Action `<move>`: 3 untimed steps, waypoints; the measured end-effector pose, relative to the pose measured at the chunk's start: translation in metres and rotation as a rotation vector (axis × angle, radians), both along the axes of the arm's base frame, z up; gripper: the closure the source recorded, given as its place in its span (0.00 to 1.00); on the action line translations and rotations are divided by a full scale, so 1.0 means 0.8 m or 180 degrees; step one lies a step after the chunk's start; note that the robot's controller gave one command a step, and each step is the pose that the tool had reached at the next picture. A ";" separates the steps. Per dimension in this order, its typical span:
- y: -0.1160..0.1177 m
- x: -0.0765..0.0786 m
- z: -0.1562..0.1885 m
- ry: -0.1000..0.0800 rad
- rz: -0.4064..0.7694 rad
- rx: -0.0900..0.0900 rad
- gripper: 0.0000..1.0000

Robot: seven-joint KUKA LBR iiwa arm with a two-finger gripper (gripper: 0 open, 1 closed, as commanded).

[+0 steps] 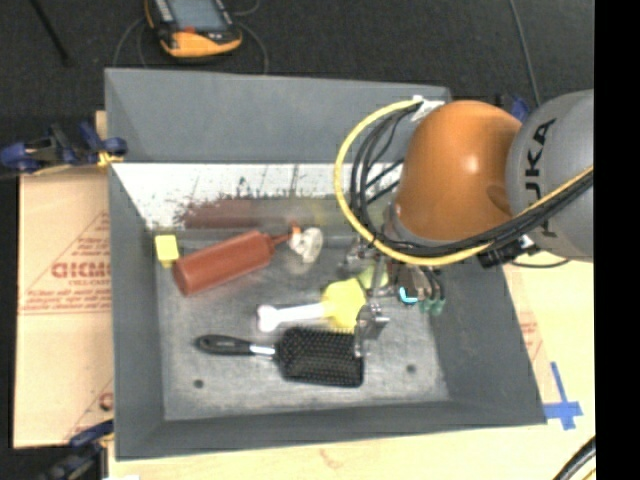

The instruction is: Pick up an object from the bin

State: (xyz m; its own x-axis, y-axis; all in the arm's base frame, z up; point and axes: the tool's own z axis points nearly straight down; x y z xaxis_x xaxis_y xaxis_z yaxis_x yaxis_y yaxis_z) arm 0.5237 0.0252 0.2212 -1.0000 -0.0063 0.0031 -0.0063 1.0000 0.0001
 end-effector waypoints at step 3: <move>0.008 0.001 -0.102 -0.0039 0.0471 -0.0003 0.00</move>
Offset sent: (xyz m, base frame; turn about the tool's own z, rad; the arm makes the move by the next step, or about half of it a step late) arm -0.0174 0.0166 -0.1346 -0.3222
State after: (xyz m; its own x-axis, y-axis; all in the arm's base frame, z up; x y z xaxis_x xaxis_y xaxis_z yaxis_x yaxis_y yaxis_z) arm 0.5244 0.0314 0.1397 -0.9881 -0.1537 -0.0090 -0.1537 0.9881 -0.0018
